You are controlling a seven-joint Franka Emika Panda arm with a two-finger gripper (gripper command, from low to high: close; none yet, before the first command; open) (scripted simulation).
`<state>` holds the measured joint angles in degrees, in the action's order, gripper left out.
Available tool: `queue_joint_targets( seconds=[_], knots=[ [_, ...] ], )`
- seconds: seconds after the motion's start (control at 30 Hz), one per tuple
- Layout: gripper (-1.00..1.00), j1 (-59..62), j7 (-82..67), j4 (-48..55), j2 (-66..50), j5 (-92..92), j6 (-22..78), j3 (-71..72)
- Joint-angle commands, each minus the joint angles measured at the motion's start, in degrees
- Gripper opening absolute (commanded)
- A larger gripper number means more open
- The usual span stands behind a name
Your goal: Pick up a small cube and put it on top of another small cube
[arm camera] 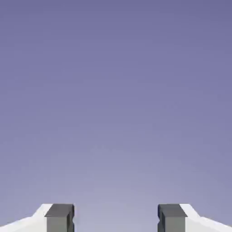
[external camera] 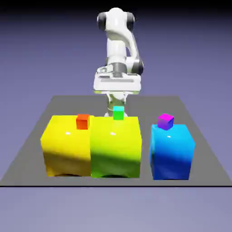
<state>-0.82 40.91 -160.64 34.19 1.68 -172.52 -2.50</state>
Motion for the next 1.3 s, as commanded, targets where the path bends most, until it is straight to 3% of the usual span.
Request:
queue_joint_targets(
  seconds=[0.0, 1.27],
  knots=[
    [0.00, -0.11, -1.28, 0.30, 1.27, 1.39, 1.23, -2.08],
    [0.00, -4.18, -49.91, 11.57, 49.64, 54.27, 47.94, -80.99]
  ],
)
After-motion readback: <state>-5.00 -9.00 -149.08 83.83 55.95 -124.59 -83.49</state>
